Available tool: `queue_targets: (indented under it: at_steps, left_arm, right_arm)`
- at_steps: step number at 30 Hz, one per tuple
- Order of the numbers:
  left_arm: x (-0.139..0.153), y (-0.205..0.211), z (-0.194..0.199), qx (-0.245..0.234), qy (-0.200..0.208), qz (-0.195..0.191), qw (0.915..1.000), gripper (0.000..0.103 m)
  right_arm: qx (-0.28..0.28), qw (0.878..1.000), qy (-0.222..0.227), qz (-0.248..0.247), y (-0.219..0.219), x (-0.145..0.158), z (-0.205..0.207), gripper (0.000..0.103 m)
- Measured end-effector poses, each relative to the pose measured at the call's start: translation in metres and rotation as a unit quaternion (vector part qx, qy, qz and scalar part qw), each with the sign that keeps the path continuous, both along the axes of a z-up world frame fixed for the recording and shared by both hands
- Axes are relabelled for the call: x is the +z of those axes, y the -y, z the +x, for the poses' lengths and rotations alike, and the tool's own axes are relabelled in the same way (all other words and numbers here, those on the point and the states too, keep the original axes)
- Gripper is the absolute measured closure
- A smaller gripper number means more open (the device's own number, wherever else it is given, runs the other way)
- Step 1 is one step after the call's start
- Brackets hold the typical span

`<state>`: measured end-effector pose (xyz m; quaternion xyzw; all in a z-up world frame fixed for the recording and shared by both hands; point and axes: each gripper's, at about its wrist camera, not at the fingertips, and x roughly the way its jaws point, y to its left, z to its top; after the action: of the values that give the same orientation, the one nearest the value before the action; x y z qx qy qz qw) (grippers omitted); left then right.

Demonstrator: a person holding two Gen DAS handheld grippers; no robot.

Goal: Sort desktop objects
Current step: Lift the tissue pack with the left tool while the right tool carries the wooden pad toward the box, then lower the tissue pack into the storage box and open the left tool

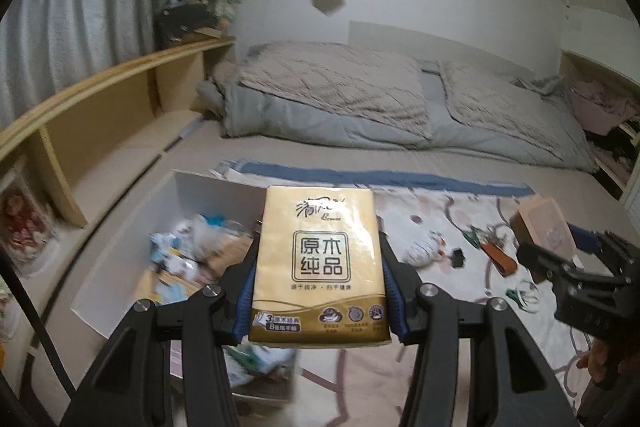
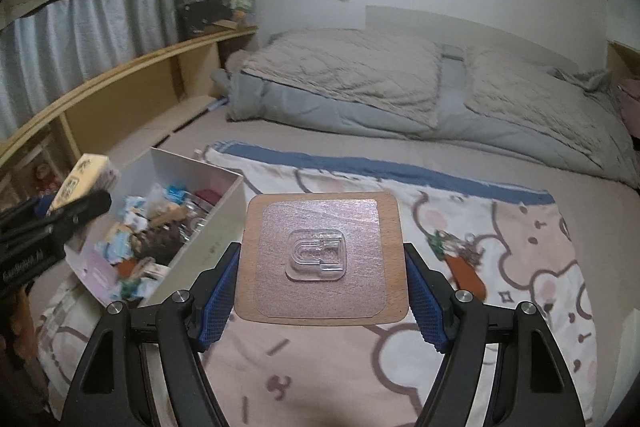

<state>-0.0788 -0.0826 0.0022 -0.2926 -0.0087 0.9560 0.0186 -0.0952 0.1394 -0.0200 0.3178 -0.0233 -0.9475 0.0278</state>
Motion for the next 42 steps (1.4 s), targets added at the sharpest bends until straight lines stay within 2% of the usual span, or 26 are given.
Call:
queue_targets:
  at_steps: [12, 19, 31, 42]
  left_arm:
    - [0.022, 0.068, -0.004, 0.070, -0.041, -0.024, 0.9964, 0.051]
    - [0.024, 0.103, -0.012, 0.096, -0.042, 0.002, 0.9945, 0.051]
    - [-0.018, 0.156, -0.038, 0.144, 0.017, 0.016, 0.9892, 0.051]
    - [-0.068, 0.169, -0.066, 0.154, 0.101, -0.007, 0.9829, 0.051]
  right_arm:
    - [0.050, 0.999, -0.020, -0.006, 0.053, 0.010, -0.017, 0.026]
    - [0.069, 0.997, -0.015, -0.023, 0.075, 0.004, -0.034, 0.026]
    - [0.090, 0.996, 0.001, -0.025, 0.110, -0.013, -0.060, 0.026]
    - [0.105, 0.994, 0.027, -0.017, 0.128, -0.031, -0.075, 0.026]
